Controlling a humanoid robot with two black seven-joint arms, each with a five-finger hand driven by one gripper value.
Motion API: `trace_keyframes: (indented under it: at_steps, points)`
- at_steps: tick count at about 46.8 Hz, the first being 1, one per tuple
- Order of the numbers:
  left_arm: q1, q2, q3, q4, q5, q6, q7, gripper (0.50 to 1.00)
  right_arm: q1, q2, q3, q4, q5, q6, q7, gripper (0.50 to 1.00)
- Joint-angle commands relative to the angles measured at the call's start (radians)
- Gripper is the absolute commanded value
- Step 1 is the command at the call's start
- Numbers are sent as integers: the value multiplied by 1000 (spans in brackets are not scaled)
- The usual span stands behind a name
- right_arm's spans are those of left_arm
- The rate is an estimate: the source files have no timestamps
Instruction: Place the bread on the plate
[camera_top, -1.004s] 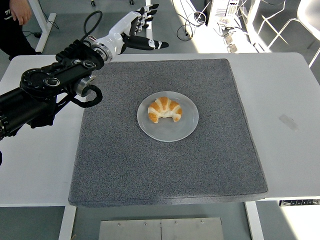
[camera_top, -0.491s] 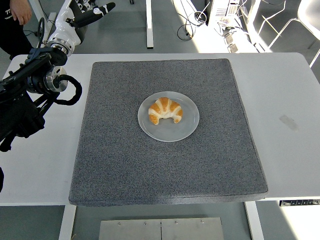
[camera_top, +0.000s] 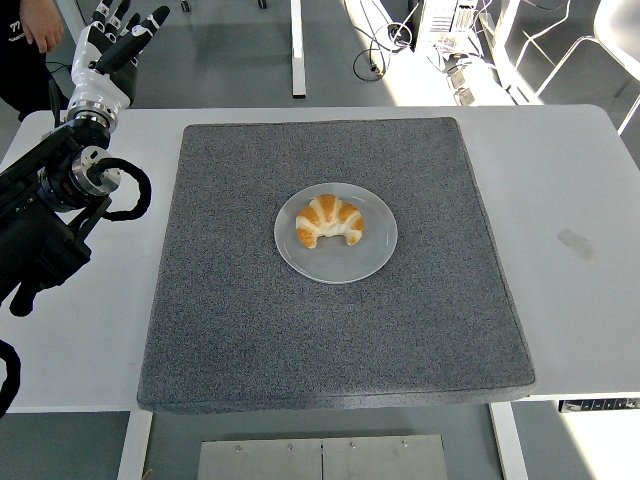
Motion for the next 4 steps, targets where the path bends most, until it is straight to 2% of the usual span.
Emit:
trace_keyframes:
  at_steps: [1,4]
  points:
    - [-1,-1,-13,1,-4,-3,0,974,9,0,2,23,0,6,0,1000]
    - [1,-1,-23,1,-9,-9,2,974,15,0,-1,43,0,6,0,1000]
